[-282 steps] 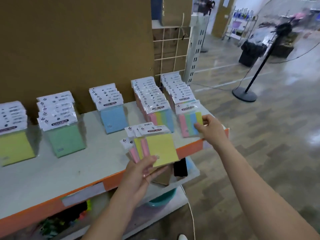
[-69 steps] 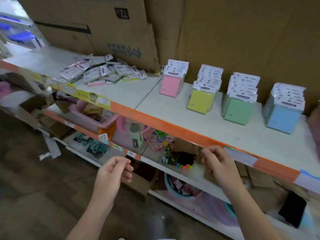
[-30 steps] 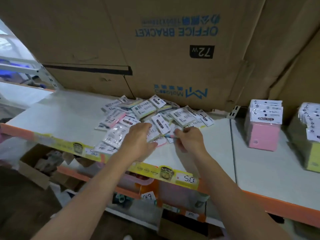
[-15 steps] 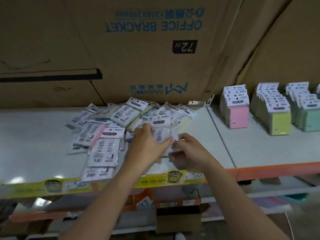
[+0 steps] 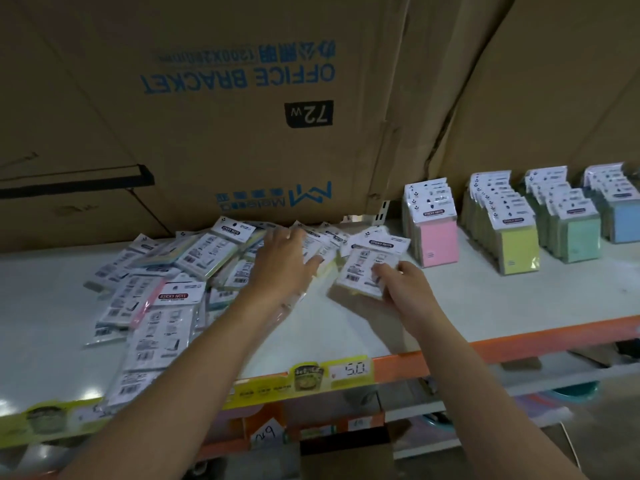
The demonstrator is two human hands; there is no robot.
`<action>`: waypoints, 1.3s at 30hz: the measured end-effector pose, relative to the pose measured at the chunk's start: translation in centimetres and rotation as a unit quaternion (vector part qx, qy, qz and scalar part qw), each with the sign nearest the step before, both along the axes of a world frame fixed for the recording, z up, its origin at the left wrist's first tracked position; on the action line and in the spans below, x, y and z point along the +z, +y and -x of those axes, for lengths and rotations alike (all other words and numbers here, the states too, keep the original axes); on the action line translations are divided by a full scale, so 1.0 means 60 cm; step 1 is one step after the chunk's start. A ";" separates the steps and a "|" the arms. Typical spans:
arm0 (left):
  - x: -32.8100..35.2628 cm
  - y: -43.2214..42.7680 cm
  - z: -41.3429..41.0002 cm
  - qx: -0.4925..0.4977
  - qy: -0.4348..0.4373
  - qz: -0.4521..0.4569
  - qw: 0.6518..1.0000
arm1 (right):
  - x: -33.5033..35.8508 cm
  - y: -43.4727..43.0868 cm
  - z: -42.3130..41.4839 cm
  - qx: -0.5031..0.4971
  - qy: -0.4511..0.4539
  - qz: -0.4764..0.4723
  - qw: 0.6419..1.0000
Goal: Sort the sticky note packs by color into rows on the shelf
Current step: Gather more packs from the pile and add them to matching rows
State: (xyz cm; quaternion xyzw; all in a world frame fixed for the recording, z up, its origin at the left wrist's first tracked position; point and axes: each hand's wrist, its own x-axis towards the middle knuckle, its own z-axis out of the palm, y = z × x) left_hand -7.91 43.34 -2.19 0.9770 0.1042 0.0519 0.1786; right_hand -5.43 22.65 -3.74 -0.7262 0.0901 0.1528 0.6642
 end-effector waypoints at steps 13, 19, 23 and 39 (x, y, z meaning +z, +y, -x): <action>-0.031 -0.054 -0.087 0.011 0.105 -0.091 0.990 | -0.029 -0.054 -0.067 0.026 0.015 0.016 0.999; -0.018 -0.053 -0.107 0.037 0.143 -0.061 0.987 | -0.032 -0.060 -0.062 0.049 0.027 -0.022 0.998; -0.003 -0.069 -0.078 0.075 0.085 0.042 0.993 | -0.024 -0.049 -0.048 0.058 0.002 -0.033 0.998; 0.051 0.029 0.068 0.043 -0.041 0.119 0.991 | 0.019 0.132 0.019 0.161 0.025 -0.198 0.967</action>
